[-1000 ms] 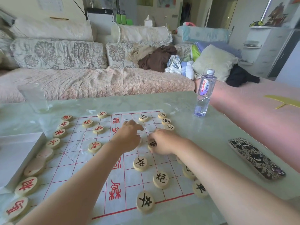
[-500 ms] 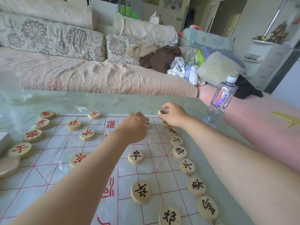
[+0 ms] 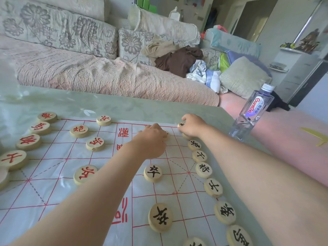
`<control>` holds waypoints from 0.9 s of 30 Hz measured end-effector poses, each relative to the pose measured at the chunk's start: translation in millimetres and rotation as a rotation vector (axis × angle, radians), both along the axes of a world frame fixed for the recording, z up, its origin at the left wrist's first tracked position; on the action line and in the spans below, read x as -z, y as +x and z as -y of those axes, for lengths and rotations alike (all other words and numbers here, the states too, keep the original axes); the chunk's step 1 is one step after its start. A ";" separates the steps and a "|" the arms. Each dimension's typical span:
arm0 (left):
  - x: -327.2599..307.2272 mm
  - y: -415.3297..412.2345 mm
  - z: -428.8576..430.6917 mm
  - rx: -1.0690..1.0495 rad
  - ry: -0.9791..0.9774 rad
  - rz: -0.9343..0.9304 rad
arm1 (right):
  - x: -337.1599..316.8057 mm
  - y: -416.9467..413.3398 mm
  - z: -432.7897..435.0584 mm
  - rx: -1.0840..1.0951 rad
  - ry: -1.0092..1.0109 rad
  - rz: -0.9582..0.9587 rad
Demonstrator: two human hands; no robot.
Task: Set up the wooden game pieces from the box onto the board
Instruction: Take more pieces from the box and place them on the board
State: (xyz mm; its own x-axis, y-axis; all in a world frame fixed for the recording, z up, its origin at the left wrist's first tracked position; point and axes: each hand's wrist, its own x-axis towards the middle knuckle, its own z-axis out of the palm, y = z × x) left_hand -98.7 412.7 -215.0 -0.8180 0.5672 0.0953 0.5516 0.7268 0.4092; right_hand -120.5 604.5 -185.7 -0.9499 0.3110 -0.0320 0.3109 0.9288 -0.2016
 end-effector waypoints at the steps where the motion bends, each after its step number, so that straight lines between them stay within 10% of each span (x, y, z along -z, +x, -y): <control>1: 0.8 0.7 1.0 -0.003 0.015 -0.011 | -1.5 1.8 1.1 0.002 0.026 0.004; 27: -55.1 42.5 353.4 -0.736 -0.136 -0.101 | -47.6 31.7 408.0 -0.751 -0.287 -0.053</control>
State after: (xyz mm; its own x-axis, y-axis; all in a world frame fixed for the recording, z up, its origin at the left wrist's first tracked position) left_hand -56.2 59.3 -159.9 -0.9813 -0.1098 0.1584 -0.0652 0.9626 0.2631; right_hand -88.8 196.6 -138.1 -0.9044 -0.4250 0.0378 -0.3931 0.7955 -0.4612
